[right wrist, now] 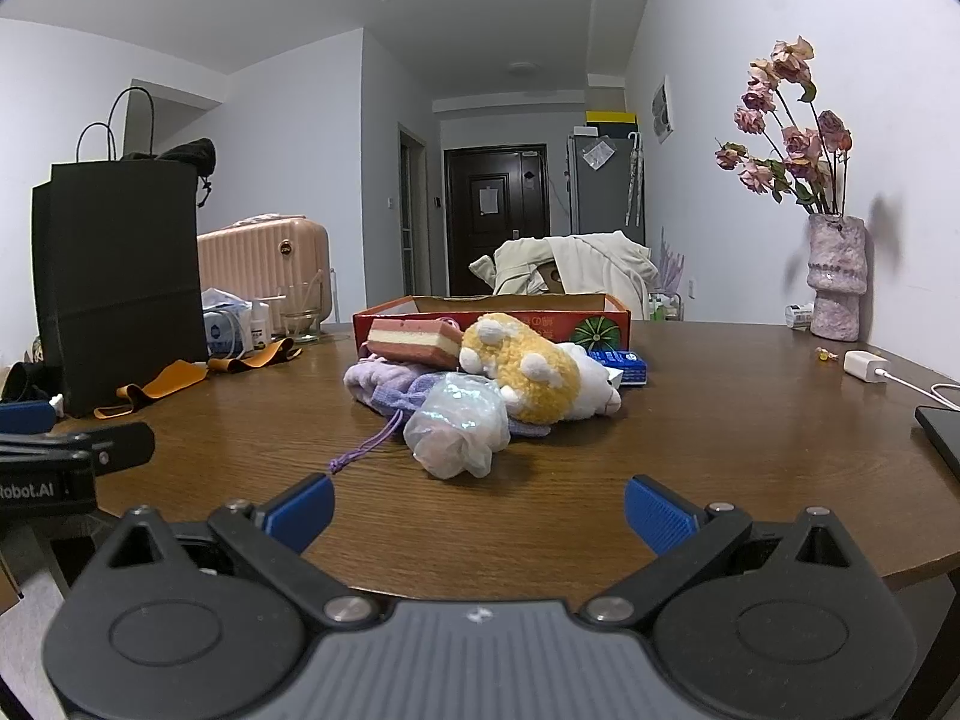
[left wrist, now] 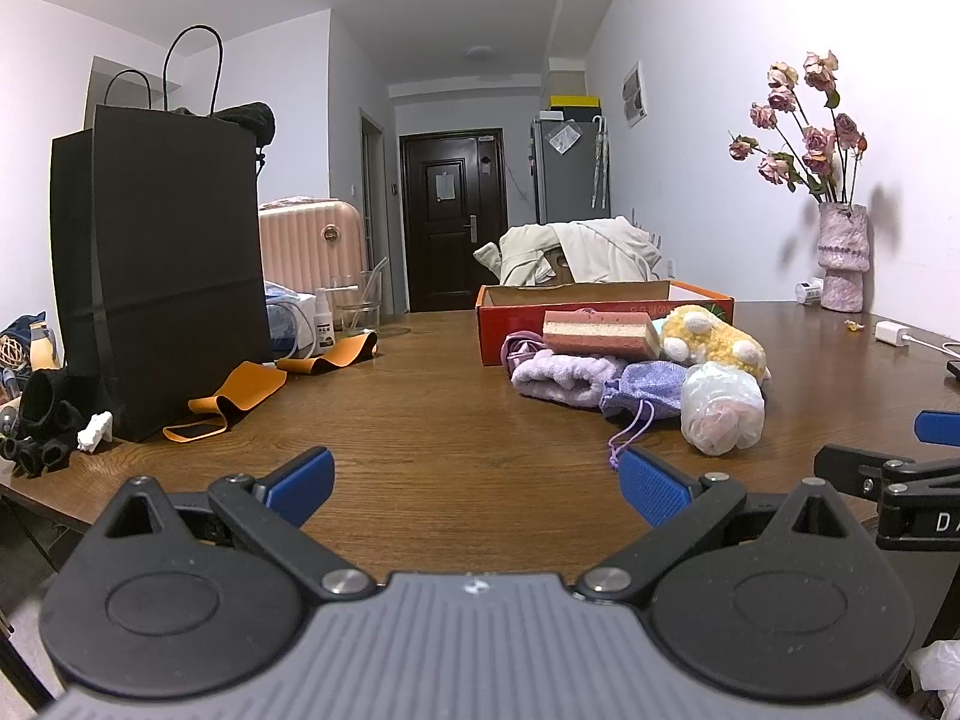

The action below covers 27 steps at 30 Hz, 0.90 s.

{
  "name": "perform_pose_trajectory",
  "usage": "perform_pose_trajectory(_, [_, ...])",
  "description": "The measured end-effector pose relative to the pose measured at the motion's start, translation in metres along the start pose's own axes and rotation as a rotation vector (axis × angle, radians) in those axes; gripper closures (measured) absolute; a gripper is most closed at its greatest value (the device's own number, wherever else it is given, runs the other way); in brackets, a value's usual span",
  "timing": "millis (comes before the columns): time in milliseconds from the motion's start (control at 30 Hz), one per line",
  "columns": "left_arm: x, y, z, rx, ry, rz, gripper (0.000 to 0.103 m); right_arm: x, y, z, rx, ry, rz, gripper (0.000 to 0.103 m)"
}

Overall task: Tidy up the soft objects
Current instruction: 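Reach both grippers to the yellow-and-white plush sheep and close on it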

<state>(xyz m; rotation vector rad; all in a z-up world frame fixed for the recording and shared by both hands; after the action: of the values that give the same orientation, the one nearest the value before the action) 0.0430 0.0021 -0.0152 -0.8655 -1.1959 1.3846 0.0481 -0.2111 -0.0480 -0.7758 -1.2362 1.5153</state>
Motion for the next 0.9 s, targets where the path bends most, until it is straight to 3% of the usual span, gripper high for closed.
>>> perform_pose_trajectory(667, [-0.006, -0.011, -0.011, 0.011, 0.015, -0.001, 0.000, -0.005, -0.007, -0.004, -0.005, 0.006, -0.008, 0.000])
perform_pose_trajectory(767, [-0.016, -0.017, -0.028, 0.036, 0.044, 0.006, 0.000, -0.013, -0.015, -0.020, -0.015, -0.012, -0.028, 0.000])
perform_pose_trajectory(900, [-0.035, -0.025, -0.053, 0.037, 0.052, -0.042, 0.000, -0.030, -0.018, -0.058, 0.060, -0.042, -0.098, 0.001])
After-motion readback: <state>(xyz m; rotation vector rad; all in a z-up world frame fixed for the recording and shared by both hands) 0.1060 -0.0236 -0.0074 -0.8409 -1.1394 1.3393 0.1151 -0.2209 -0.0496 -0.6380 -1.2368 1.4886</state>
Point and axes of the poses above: each gripper's, at about its wrist camera, not at the fingertips, and z roughly against the way its jaws point, x to its left, y to its underside, the point moved 4 cm from there along -z, roughly the way its jaws point, and after that the axes turned 11 degrees about -y, right-handed, at the moved point
